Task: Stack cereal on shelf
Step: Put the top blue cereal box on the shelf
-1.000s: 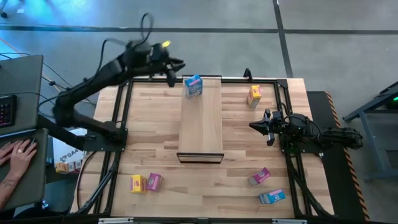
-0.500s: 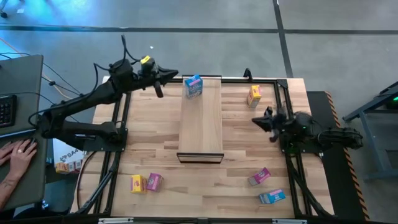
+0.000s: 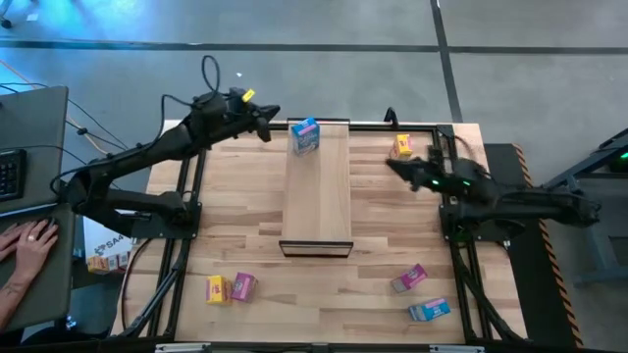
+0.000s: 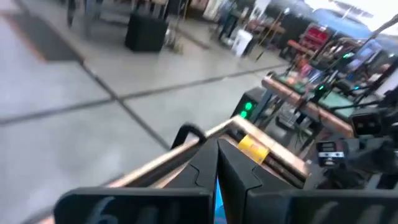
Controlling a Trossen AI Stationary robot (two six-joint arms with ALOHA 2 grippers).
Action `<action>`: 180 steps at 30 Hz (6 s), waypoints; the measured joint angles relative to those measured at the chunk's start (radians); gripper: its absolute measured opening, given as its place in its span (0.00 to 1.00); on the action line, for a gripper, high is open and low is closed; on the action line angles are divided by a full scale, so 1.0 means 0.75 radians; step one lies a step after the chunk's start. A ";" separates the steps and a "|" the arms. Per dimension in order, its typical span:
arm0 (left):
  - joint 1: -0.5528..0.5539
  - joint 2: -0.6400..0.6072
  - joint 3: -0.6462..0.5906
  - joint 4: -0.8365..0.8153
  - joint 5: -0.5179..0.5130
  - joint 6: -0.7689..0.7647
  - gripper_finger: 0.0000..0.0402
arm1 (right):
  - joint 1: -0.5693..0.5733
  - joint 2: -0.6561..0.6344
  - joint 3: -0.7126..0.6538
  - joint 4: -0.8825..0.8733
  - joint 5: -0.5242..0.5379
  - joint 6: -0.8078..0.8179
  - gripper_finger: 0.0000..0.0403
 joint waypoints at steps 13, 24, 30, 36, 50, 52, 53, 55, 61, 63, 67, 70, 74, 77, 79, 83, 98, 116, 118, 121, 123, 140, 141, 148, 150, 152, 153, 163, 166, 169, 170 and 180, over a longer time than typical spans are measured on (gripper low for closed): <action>0.084 0.191 0.000 -0.050 0.289 -0.156 0.00 | -0.130 0.939 0.602 0.100 -0.243 0.082 0.00; 0.085 0.211 0.000 -0.145 0.369 -0.028 0.00 | -0.142 1.265 0.906 -0.020 -0.256 0.062 0.00; 0.085 0.273 0.000 -0.109 0.368 0.022 0.00 | -0.171 1.266 0.920 -0.090 -0.252 0.031 0.00; 0.085 0.350 0.000 -0.084 0.389 0.023 0.00 | -0.206 1.266 0.920 -0.113 -0.171 0.007 0.00; 0.065 0.315 0.001 -0.111 0.459 -0.074 0.00 | -0.246 1.268 0.920 -0.101 -0.172 0.031 0.00; 0.050 0.315 0.001 -0.134 0.459 -0.064 0.00 | -0.254 1.277 0.921 -0.088 -0.182 0.037 0.00; 0.041 0.315 0.001 -0.139 0.455 -0.061 0.00 | -0.259 1.285 0.921 -0.080 -0.187 0.038 0.00; 0.034 0.315 0.001 -0.131 0.443 -0.070 0.00 | -0.264 1.296 0.921 -0.071 -0.205 0.058 0.00; 0.015 0.315 0.001 -0.133 0.438 -0.121 0.00 | -0.283 1.311 0.921 -0.056 -0.232 0.063 0.00; 0.000 0.315 0.001 -0.132 0.439 -0.150 0.00 | -0.285 1.310 0.921 -0.047 -0.232 0.057 0.00; -0.025 0.315 0.001 -0.131 0.433 -0.187 0.00 | -0.294 1.310 0.921 -0.039 -0.249 0.051 0.00; -0.034 0.315 0.001 -0.131 0.416 -0.186 0.00 | -0.294 1.310 0.921 -0.040 -0.251 0.051 0.00; -0.011 0.309 0.001 -0.137 0.373 -0.183 0.00 | -0.294 1.310 0.921 -0.067 -0.291 0.003 0.00; 0.048 0.254 0.000 -0.168 0.362 -0.141 0.00 | -0.299 1.310 0.921 -0.107 -0.328 -0.007 0.00; 0.093 0.212 0.001 -0.218 0.350 -0.111 0.00 | -0.302 1.310 0.921 -0.141 -0.365 -0.032 0.00; 0.156 0.122 0.000 -0.247 0.342 -0.015 0.00 | -0.302 1.310 0.921 -0.148 -0.448 -0.084 0.00; 0.157 -0.172 -0.248 0.099 0.360 0.075 0.00 | -0.337 1.310 0.921 -0.198 -0.569 -0.781 0.00; 0.141 -0.266 -0.363 0.385 0.365 -0.037 0.00 | -0.325 1.380 1.023 -0.277 -0.525 -0.983 0.00; 0.140 -0.266 -0.363 0.394 0.365 -0.040 0.00 | -0.324 1.396 1.048 -0.320 -0.527 -0.987 0.00; 0.140 -0.266 -0.363 0.399 0.365 -0.048 0.00 | -0.326 1.414 1.080 -0.369 -0.529 -1.004 0.00; 0.140 -0.267 -0.363 0.402 0.365 -0.050 0.00 | -0.324 1.425 1.091 -0.416 -0.547 -1.019 0.00; 0.140 -0.267 -0.363 0.400 0.365 -0.050 0.00 | -0.283 1.425 1.094 -0.353 -0.454 -1.017 0.00; 0.140 -0.267 -0.363 0.400 0.365 -0.050 0.00 | -0.283 1.425 1.094 -0.336 -0.455 -1.017 0.00; 0.140 -0.267 -0.363 0.409 0.365 -0.052 0.00 | -0.283 1.476 1.094 -0.266 -0.453 -0.984 0.00; 0.140 -0.267 -0.363 0.409 0.365 -0.052 0.00 | -0.284 1.486 1.093 -0.279 -0.453 -0.964 0.00; 0.140 -0.267 -0.363 0.409 0.365 -0.052 0.00 | -0.283 1.491 1.093 -0.276 -0.453 -0.960 0.00; 0.140 -0.267 -0.363 0.409 0.365 -0.051 0.00 | -0.284 1.492 1.093 -0.277 -0.453 -0.960 0.00; 0.146 -0.267 -0.363 0.433 0.365 -0.050 0.00 | -0.285 1.492 1.093 -0.218 -0.398 -0.970 0.00; 0.146 -0.267 -0.362 0.450 0.365 -0.048 0.00 | -0.285 1.492 1.093 -0.205 -0.394 -0.970 0.00; 0.146 -0.268 -0.362 0.448 0.365 -0.027 0.00 | -0.285 1.507 1.093 -0.199 -0.395 -0.956 0.00; 0.147 -0.272 -0.362 0.447 0.365 -0.023 0.00 | -0.285 1.516 1.093 -0.204 -0.396 -0.948 0.00; 0.211 -0.366 -0.362 0.427 0.366 -0.003 0.00 | -0.294 1.531 1.093 -0.162 -0.445 -0.935 0.00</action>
